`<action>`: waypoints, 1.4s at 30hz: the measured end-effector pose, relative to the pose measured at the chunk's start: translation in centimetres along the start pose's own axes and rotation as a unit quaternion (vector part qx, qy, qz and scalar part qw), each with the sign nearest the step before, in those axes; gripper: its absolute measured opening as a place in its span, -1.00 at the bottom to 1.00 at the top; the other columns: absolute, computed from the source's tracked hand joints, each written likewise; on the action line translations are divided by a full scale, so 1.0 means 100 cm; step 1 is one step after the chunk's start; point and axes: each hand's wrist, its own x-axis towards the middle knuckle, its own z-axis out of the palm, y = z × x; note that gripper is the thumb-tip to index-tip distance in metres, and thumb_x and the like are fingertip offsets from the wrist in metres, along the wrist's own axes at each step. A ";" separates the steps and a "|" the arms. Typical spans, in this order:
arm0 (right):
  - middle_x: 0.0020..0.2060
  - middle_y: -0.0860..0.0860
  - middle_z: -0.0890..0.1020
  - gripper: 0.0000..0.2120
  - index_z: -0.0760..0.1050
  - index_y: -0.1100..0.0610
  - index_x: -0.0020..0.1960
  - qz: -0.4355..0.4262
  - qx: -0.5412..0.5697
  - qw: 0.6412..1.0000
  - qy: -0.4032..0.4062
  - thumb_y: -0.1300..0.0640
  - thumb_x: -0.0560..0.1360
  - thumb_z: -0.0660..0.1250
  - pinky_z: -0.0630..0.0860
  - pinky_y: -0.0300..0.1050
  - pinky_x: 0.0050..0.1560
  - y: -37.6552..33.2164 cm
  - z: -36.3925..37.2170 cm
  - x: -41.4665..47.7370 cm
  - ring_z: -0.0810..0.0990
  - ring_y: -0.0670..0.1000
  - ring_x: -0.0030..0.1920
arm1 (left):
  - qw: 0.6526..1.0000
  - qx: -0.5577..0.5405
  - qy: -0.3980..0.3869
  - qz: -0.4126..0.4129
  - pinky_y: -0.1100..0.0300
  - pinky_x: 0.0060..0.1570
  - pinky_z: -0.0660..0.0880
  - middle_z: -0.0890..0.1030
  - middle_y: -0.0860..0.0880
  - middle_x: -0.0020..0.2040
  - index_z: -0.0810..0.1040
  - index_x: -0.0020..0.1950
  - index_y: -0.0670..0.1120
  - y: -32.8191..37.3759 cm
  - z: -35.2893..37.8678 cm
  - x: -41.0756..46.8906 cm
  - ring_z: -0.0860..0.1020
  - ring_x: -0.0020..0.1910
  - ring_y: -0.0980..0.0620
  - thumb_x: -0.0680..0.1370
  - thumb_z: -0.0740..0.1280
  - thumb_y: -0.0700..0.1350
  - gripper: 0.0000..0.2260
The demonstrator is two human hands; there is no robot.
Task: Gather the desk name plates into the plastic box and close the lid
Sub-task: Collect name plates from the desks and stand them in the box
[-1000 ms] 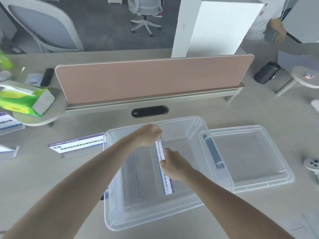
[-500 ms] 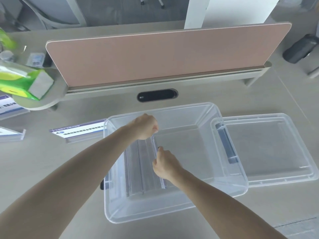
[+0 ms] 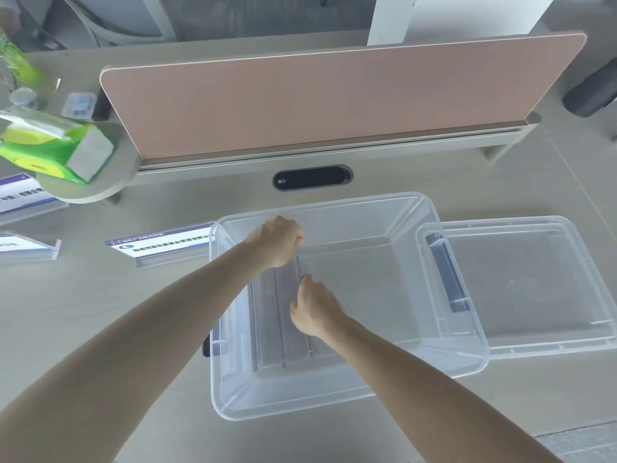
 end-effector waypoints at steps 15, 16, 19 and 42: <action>-0.28 0.07 0.39 -0.77 0.27 0.17 -0.19 -0.006 0.065 0.997 -0.051 0.07 0.58 0.13 0.21 -0.11 -0.43 0.011 -0.053 -0.034 0.35 0.05 -0.35 | 0.999 -0.029 -0.024 0.024 -0.01 0.14 0.49 0.60 -0.01 0.22 0.57 0.22 0.00 -0.007 -0.031 -0.034 0.54 0.19 -0.10 0.63 0.05 -0.09 -0.67; -0.33 0.08 0.39 -0.75 0.26 0.16 -0.25 -0.017 0.052 0.998 -0.029 0.07 0.56 0.13 0.19 -0.11 -0.43 0.010 -0.059 -0.038 0.34 0.07 -0.37 | 0.999 -0.040 -0.015 0.031 0.04 0.11 0.48 0.60 0.01 0.22 0.58 0.22 0.01 -0.006 -0.036 -0.042 0.54 0.18 -0.08 0.63 0.07 -0.09 -0.67; -0.39 0.15 0.40 -0.71 0.29 0.22 -0.30 -0.050 0.050 0.997 0.032 0.10 0.55 0.12 0.22 -0.08 -0.39 0.003 -0.079 -0.053 0.33 0.09 -0.38 | 0.996 -0.077 0.030 0.028 0.14 -0.02 0.48 0.62 0.07 0.15 0.61 0.17 0.08 -0.004 -0.052 -0.067 0.57 0.09 -0.01 0.60 0.13 -0.03 -0.72; -0.21 0.04 0.64 -0.84 0.49 0.04 -0.20 -0.387 -0.076 0.915 0.083 0.01 0.51 0.26 0.55 -0.05 -0.19 -0.173 -0.111 -0.057 0.58 0.14 -0.21 | 0.867 -0.187 0.278 -0.370 0.21 -0.36 0.31 0.46 -0.04 -0.36 0.41 -0.37 -0.09 -0.118 -0.083 -0.277 0.44 -0.25 -0.14 0.48 0.30 -0.05 -0.74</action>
